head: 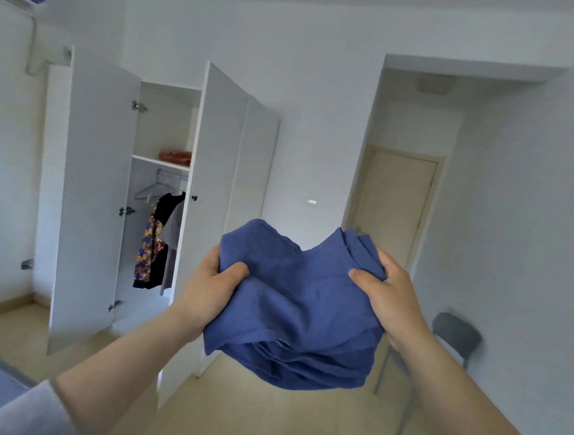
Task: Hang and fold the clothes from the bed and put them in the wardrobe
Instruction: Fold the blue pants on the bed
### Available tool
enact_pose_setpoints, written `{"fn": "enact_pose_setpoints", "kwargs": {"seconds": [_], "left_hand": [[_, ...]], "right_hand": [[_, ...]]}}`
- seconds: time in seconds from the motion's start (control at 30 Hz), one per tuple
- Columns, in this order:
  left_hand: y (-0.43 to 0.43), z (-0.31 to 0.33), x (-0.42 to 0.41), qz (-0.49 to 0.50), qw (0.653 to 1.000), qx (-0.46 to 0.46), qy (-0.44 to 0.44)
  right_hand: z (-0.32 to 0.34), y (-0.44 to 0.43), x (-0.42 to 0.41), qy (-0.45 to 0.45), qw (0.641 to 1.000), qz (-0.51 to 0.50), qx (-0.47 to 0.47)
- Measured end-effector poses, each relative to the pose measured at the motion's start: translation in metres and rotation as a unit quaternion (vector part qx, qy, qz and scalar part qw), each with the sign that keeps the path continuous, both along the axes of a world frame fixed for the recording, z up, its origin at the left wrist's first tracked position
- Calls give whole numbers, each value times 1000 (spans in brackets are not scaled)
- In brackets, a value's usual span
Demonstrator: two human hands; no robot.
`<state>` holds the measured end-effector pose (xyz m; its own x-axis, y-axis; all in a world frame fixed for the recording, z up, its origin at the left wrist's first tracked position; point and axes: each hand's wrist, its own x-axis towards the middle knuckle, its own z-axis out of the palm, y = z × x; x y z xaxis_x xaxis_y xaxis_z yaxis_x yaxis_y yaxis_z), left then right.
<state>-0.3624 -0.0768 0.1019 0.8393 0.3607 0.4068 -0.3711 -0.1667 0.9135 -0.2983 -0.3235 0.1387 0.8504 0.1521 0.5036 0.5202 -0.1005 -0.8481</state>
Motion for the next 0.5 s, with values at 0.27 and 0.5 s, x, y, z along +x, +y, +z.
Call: {"fn": "enact_pose_setpoints", "kwargs": {"seconds": [0.27, 0.5], "left_hand": [[-23, -5, 143, -33, 999, -2, 17], [-57, -14, 255, 1, 1000, -12, 27]], "right_hand": [[-8, -24, 133, 6, 1000, -19, -23], [-16, -56, 264, 18, 1000, 14, -5]]}}
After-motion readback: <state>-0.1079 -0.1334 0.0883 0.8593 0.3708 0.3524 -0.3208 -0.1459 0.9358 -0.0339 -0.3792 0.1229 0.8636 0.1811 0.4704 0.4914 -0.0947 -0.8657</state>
